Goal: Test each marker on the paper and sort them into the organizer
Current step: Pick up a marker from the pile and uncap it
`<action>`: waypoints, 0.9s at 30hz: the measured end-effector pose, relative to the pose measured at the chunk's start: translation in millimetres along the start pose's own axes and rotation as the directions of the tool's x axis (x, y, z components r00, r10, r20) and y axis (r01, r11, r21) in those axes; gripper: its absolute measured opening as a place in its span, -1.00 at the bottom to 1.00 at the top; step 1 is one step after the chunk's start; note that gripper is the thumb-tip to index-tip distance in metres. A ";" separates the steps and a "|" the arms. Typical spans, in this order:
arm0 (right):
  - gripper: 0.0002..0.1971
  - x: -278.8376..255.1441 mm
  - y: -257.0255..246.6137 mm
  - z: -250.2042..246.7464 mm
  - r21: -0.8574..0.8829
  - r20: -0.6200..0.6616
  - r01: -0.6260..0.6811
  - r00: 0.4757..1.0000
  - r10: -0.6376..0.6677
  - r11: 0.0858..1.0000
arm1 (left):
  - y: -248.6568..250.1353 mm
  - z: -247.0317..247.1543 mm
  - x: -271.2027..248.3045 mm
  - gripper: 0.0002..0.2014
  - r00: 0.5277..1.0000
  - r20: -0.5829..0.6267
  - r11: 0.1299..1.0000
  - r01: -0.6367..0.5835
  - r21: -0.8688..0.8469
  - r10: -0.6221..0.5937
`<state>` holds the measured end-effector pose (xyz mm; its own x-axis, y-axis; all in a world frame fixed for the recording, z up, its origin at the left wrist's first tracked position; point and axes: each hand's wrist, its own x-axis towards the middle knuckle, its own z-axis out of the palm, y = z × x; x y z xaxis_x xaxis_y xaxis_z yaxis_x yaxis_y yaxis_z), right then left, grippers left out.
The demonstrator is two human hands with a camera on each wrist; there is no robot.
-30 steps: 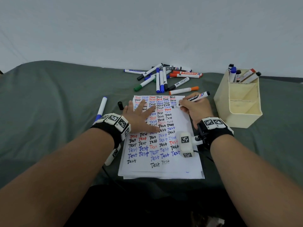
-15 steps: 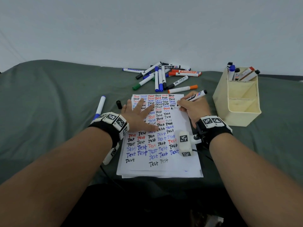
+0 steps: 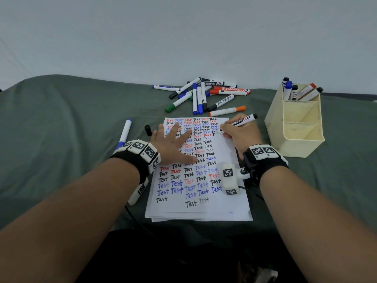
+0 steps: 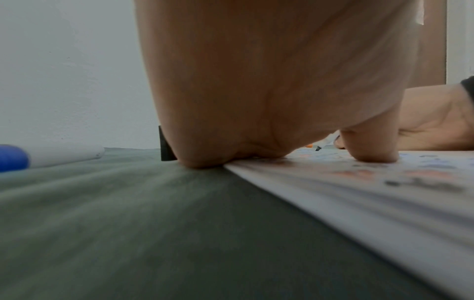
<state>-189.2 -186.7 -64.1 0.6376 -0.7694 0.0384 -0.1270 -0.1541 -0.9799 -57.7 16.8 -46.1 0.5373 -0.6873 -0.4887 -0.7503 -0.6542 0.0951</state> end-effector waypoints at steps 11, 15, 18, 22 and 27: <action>-0.78 -0.2 0.2 -2.4 0.005 -0.019 -0.008 1.000 0.008 1.000 | -0.5 0.4 1.7 0.07 1.000 -0.002 1.000 0.000 0.006 0.000; -0.80 -0.1 0.5 -2.8 0.002 -0.030 -0.003 1.000 0.003 1.000 | -0.7 1.2 1.7 0.08 1.000 -0.006 1.000 0.000 0.007 0.000; -0.77 -1.4 -1.1 -2.8 0.001 -0.029 0.002 1.000 -0.002 1.000 | -1.1 1.2 1.2 0.07 1.000 -0.008 1.000 0.000 0.010 0.000; -0.78 -2.5 -2.5 -2.9 -0.008 -0.022 -0.009 1.000 0.009 1.000 | -1.1 1.4 1.1 0.08 1.000 -0.009 1.000 0.001 0.008 -0.001; -0.77 -0.9 -1.6 -2.5 -0.018 -0.025 -0.019 1.000 0.019 1.000 | -1.4 2.0 1.9 0.07 1.000 -0.008 1.000 0.000 0.013 0.000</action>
<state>-191.5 -187.3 -62.1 0.6158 -0.7875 0.0251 -0.1527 -0.1506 -0.9767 -56.4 17.1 -48.9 0.5403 -0.6901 -0.4816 -0.7553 -0.6500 0.0840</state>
